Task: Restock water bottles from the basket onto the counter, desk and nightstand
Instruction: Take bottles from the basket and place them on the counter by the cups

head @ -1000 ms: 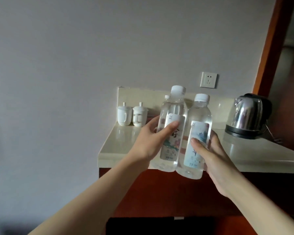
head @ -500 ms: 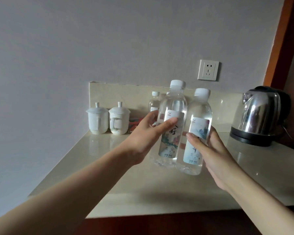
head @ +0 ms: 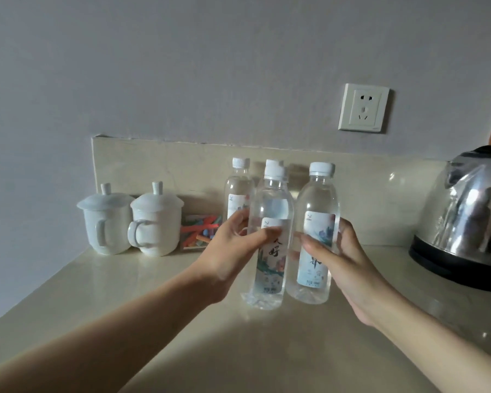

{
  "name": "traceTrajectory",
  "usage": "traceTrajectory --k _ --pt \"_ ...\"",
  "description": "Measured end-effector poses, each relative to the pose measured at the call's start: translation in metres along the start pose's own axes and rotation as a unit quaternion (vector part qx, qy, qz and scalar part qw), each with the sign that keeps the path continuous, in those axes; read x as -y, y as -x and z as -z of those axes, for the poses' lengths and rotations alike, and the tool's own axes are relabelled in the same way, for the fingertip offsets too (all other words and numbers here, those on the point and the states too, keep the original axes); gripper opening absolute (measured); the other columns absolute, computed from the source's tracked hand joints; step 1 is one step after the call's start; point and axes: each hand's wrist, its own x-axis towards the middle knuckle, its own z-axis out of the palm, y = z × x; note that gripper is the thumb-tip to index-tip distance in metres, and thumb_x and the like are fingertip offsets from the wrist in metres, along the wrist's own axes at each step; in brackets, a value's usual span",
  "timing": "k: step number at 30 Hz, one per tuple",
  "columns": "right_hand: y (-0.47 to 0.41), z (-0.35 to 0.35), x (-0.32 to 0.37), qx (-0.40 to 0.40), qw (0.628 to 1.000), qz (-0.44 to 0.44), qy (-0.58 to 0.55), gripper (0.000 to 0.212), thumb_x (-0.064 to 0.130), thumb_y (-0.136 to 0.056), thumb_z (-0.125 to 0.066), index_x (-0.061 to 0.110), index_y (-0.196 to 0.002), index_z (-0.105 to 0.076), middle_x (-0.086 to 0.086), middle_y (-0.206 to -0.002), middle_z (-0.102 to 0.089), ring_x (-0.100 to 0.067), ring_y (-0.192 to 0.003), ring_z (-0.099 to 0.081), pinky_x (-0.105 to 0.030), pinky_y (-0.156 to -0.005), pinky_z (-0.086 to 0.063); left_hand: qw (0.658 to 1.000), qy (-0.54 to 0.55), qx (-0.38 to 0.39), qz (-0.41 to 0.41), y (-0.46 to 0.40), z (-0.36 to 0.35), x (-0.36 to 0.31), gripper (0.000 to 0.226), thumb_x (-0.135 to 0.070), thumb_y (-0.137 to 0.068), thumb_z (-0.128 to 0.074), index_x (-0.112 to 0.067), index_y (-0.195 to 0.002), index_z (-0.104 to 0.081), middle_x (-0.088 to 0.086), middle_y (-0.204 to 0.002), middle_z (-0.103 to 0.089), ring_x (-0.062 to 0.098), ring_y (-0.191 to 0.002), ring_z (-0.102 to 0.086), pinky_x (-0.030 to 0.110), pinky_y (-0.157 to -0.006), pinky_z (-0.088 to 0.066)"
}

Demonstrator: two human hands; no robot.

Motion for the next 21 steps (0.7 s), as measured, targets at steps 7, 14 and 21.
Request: traceTrajectory --k 7,14,21 --pt "-0.053 0.018 -0.020 0.001 0.998 0.032 0.061 0.079 0.045 -0.066 -0.067 0.032 -0.133 -0.026 0.007 -0.123 -0.056 -0.011 -0.111 -0.056 -0.035 -0.096 -0.044 0.998 -0.043 -0.044 -0.014 -0.013 0.016 0.007 0.066 -0.033 -0.057 -0.076 -0.015 -0.118 -0.059 0.010 -0.113 -0.070 0.025 -0.111 -0.063 0.037 -0.097 -0.048" --pt "-0.096 0.022 -0.047 -0.023 0.999 0.031 0.037 0.057 0.019 -0.080 -0.069 0.025 -0.122 -0.031 0.013 -0.105 -0.056 0.004 -0.087 -0.060 -0.029 -0.086 -0.053 0.996 -0.075 -0.044 0.002 -0.014 0.023 0.014 0.089 -0.053 -0.048 -0.085 -0.019 -0.124 -0.054 0.005 -0.122 -0.066 0.022 -0.117 -0.060 0.046 -0.106 -0.040" --pt "-0.115 0.019 -0.058 -0.008 0.998 0.025 0.065 0.097 0.056 -0.057 -0.078 0.031 -0.137 -0.029 0.004 -0.132 -0.052 -0.020 -0.118 -0.054 -0.048 -0.102 -0.043 0.995 -0.085 -0.046 0.007 -0.010 0.022 0.018 0.087 -0.057 -0.047 -0.083 -0.030 -0.124 -0.055 0.001 -0.122 -0.067 0.017 -0.117 -0.060 0.046 -0.106 -0.039"
